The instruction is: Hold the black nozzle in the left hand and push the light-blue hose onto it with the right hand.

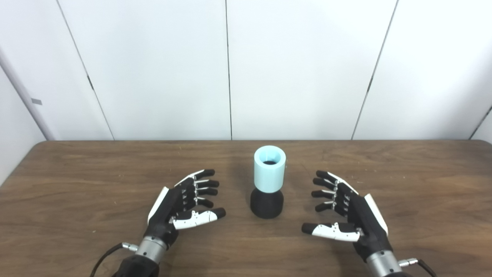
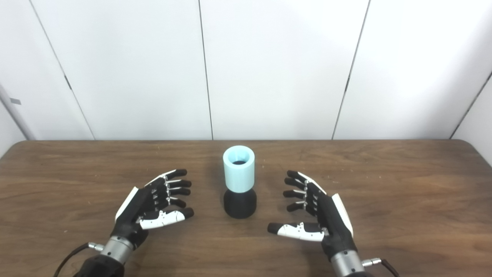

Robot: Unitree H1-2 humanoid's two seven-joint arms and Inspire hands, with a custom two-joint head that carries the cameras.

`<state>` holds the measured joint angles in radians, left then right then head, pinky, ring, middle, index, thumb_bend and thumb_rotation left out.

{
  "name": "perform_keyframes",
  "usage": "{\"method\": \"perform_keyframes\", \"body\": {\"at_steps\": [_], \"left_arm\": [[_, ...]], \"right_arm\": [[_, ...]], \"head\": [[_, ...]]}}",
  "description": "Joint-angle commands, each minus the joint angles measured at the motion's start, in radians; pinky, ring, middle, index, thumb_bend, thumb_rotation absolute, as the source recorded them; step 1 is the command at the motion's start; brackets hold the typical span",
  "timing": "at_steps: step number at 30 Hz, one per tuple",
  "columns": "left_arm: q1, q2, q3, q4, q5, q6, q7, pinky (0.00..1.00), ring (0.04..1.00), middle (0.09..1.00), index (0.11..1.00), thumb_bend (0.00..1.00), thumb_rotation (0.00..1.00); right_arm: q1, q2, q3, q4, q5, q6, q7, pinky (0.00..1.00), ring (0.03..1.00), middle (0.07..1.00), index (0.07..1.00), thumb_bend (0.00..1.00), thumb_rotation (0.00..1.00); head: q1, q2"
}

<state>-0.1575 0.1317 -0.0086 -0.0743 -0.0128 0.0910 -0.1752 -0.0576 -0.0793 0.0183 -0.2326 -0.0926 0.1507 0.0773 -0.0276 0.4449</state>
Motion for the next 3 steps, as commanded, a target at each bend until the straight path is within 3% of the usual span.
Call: {"method": "perform_keyframes", "body": {"at_steps": [1,3], "left_arm": [[-0.02,0.0,0.005,-0.011,-0.016,-0.052,0.004,0.53,0.694,0.709,0.722,0.76,0.1],[-0.021,0.0,0.005,-0.009,-0.017,-0.054,0.005,0.53,0.693,0.709,0.722,0.76,0.1]], "right_arm": [[-0.02,0.004,0.002,-0.029,0.003,-0.047,-0.01,0.58,0.731,0.814,0.832,0.82,0.11],[-0.02,0.003,0.003,-0.032,0.002,-0.045,-0.009,0.57,0.731,0.813,0.832,0.82,0.11]], "head": [[-0.003,-0.001],[-0.003,0.001]]}}
